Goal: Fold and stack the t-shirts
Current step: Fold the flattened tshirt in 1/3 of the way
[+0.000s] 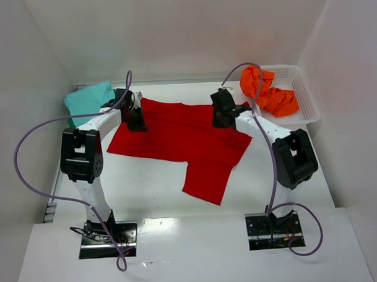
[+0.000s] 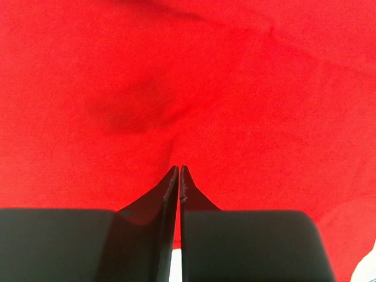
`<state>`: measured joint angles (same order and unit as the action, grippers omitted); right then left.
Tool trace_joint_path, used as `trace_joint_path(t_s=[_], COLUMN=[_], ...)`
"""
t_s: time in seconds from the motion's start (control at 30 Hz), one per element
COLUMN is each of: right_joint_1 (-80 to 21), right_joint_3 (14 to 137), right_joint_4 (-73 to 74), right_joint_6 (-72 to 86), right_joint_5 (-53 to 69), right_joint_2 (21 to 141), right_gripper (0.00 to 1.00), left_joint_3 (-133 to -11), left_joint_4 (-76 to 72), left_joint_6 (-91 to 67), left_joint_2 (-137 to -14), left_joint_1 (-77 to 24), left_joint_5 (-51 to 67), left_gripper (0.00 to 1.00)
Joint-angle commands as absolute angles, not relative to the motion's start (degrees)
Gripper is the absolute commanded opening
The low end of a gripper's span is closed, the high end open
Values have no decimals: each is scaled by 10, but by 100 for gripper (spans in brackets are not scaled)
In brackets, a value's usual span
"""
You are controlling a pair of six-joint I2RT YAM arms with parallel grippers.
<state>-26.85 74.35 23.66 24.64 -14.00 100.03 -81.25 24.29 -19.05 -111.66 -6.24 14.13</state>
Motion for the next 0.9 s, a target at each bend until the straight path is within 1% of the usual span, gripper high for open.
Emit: trace_joint_path(t_s=[0.0, 0.17, 0.3, 0.4, 0.6, 0.73, 0.87], right_joint_1=[-235, -200, -200, -194, -194, -194, -194], right_joint_3=[741, 755, 778, 799, 836, 854, 886], right_joint_4=[226, 232, 243, 250, 260, 255, 262], right_joint_6=[269, 269, 263, 257, 245, 234, 228], right_joint_5=[-178, -178, -185, -185, -185, -190, -184], right_joint_2=[1024, 1061, 1103, 1133, 1178, 1191, 1217], right_gripper=[0, 0, 0, 0, 0, 0, 0], left_joint_3=[-788, -781, -776, -770, -764, -758, -758], left_joint_4=[271, 287, 301, 323, 343, 368, 368], left_joint_6=[-174, -169, -169, -169, -169, -174, -185], left_joint_2=[-1069, -1063, -1069, -1069, -1080, -1091, -1118], left_joint_1=[-58, -65, -81, -94, -94, -138, -158], left_joint_5=[111, 100, 69, 42, 7, -70, -87], left_gripper=[1, 0, 0, 2, 2, 2, 2])
